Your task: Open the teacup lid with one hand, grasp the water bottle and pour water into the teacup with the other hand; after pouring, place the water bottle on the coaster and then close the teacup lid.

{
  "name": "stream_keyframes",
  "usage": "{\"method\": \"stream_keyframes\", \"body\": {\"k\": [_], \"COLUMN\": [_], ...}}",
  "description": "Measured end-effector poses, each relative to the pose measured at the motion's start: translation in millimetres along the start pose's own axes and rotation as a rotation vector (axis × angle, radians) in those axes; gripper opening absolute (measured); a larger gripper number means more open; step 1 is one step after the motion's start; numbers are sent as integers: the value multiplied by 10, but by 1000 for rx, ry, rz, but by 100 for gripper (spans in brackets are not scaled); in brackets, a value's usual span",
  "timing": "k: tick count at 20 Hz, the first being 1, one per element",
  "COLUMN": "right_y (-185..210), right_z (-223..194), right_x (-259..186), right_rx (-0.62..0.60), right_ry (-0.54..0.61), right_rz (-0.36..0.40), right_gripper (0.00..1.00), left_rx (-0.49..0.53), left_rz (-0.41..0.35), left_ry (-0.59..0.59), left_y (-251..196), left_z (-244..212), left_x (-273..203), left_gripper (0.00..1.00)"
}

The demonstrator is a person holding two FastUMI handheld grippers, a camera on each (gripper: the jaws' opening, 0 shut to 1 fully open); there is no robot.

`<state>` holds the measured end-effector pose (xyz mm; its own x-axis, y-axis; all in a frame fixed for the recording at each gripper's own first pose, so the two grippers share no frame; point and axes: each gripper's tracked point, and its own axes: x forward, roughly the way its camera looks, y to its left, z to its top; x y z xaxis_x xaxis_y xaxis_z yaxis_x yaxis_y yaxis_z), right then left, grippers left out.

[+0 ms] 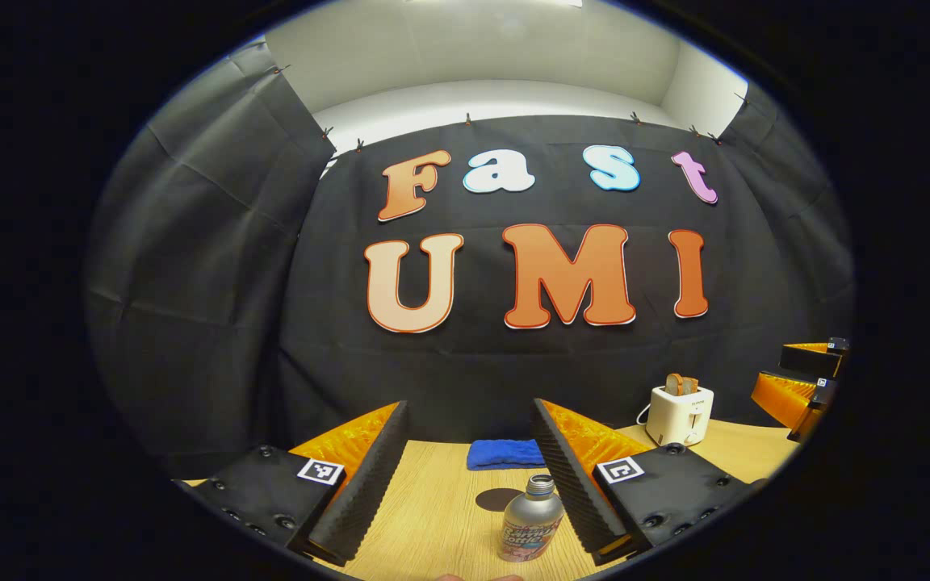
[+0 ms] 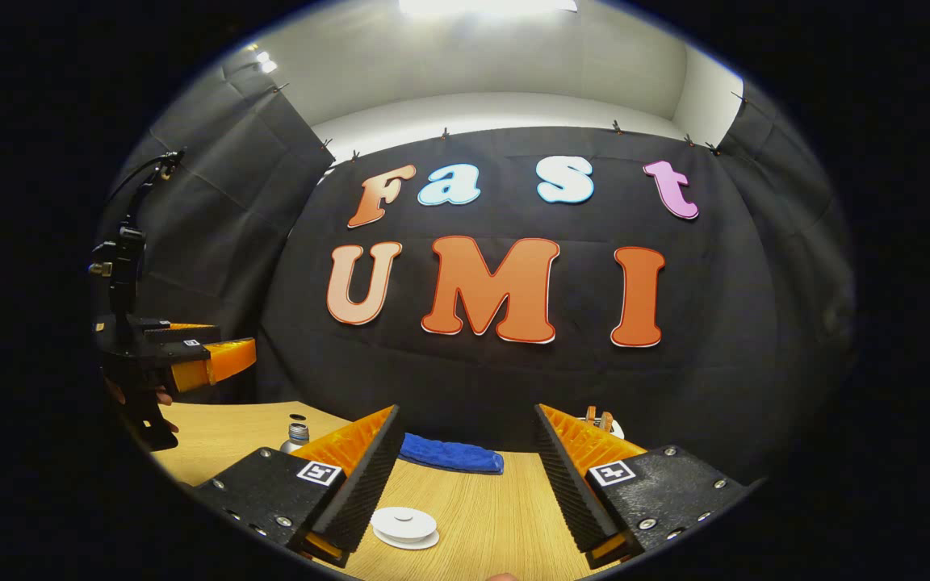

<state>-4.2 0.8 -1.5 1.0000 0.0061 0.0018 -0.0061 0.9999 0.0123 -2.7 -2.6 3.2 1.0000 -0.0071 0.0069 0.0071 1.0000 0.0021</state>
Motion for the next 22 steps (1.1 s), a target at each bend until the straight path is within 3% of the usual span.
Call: {"method": "stream_keyframes", "body": {"k": [7, 9, 11, 22], "right_y": [25, 50, 97, 458], "right_z": [-80, -143, -227, -1153], "right_x": [-12, 18, 70, 344], "right_rx": [-2, 3, 4, 21], "right_ry": [14, 30, 48, 264], "right_rz": [2, 6, 14, 113], "right_gripper": [95, 96, 96, 96], "left_rx": [3, 12, 16, 29], "left_rz": [-12, -18, -25, -57], "left_ry": [10, 16, 19, 45], "left_y": [-26, -37, -48, -139], "left_z": [-39, -74, -108, -329], "left_x": [-34, -39, -31, -79], "left_gripper": [100, 94, 100, 98]}}
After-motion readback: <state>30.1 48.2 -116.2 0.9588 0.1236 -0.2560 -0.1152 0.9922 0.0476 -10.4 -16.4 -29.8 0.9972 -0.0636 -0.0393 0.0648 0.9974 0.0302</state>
